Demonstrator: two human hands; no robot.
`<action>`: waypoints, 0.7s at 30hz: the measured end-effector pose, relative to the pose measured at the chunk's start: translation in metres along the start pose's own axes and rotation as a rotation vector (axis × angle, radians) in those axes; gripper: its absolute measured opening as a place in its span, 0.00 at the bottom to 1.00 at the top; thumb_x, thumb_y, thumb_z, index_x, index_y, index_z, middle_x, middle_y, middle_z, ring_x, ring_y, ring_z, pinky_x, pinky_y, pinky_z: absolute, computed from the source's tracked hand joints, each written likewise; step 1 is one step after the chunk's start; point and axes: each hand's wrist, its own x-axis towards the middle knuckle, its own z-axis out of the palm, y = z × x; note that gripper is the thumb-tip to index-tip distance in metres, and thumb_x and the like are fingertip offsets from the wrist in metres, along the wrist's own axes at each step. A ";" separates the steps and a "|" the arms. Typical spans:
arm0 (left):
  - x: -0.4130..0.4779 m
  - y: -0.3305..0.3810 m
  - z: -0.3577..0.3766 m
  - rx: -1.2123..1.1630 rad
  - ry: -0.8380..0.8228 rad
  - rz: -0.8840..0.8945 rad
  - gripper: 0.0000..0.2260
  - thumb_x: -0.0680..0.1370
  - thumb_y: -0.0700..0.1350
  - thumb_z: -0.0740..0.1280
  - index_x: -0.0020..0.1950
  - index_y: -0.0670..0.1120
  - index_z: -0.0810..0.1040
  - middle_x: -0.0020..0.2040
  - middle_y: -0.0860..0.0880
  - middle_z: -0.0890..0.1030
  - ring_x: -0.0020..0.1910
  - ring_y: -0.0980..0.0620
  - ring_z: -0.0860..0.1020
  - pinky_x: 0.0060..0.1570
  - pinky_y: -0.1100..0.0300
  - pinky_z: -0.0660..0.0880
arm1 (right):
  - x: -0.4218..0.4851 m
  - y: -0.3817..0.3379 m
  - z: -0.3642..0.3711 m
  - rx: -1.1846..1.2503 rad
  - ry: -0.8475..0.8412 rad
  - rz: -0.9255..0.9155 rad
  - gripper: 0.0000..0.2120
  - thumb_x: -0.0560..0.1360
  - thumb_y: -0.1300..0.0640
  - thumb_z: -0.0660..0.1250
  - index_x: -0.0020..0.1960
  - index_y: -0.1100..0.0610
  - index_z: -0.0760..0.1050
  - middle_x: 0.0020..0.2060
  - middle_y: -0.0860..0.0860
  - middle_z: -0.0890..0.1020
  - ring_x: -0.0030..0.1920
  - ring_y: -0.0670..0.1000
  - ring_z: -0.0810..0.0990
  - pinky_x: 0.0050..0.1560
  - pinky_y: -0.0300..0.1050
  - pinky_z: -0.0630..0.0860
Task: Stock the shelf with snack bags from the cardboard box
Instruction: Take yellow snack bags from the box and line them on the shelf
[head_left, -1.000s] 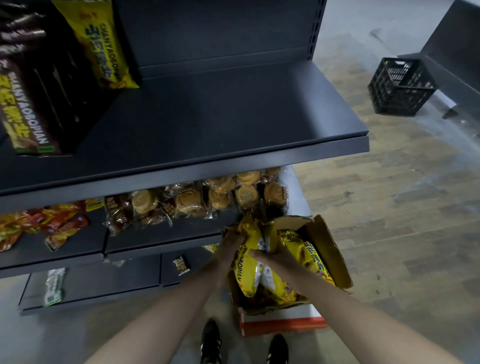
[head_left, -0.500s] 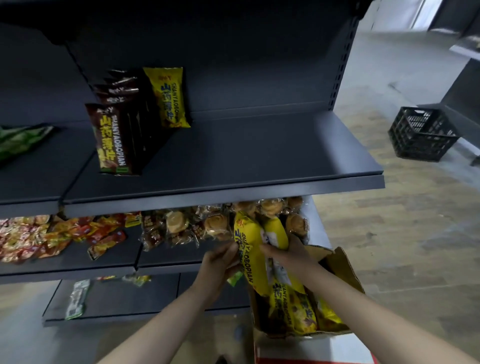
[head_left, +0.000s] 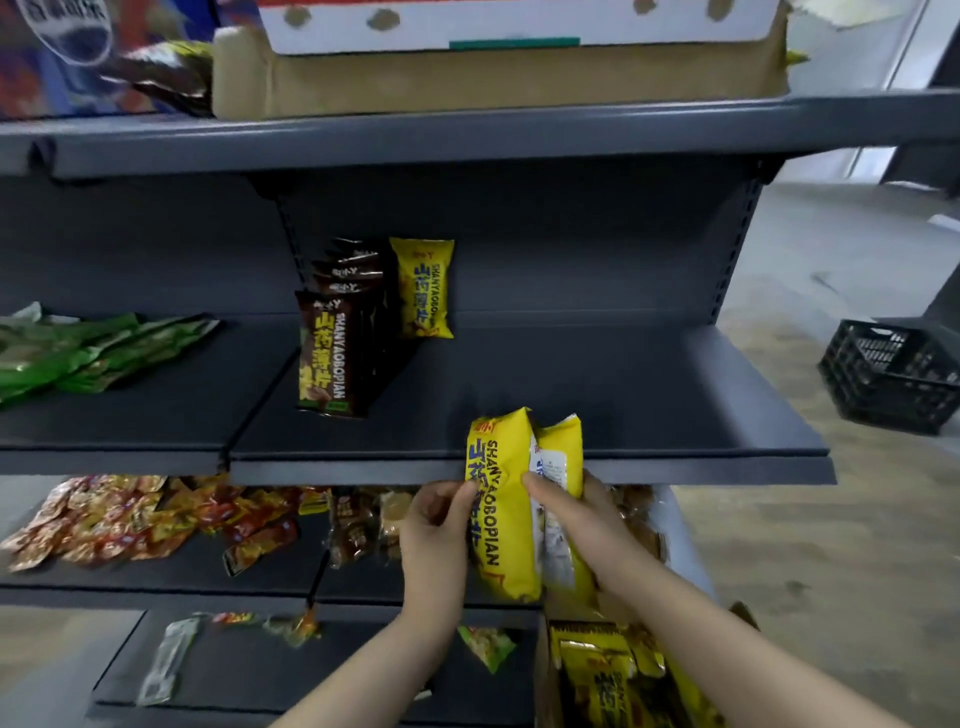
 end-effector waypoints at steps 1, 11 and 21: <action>0.003 0.007 -0.001 -0.006 0.018 0.018 0.06 0.77 0.40 0.66 0.44 0.40 0.81 0.38 0.48 0.83 0.36 0.60 0.80 0.37 0.70 0.75 | 0.005 -0.007 0.007 0.025 0.027 0.010 0.06 0.76 0.51 0.68 0.52 0.49 0.79 0.46 0.43 0.85 0.45 0.41 0.84 0.43 0.34 0.78; 0.070 0.059 -0.026 0.138 -0.637 -0.136 0.38 0.65 0.64 0.71 0.71 0.62 0.57 0.60 0.61 0.75 0.57 0.60 0.77 0.59 0.55 0.76 | 0.083 -0.049 0.047 0.235 -0.025 0.149 0.17 0.76 0.49 0.65 0.63 0.55 0.76 0.52 0.57 0.84 0.53 0.58 0.83 0.55 0.56 0.79; 0.158 0.078 -0.035 0.161 -0.737 -0.150 0.17 0.71 0.56 0.71 0.58 0.58 0.76 0.53 0.59 0.83 0.53 0.60 0.80 0.56 0.62 0.76 | 0.156 -0.070 0.047 0.196 -0.235 0.263 0.22 0.72 0.46 0.65 0.62 0.55 0.76 0.54 0.55 0.84 0.52 0.54 0.84 0.50 0.50 0.81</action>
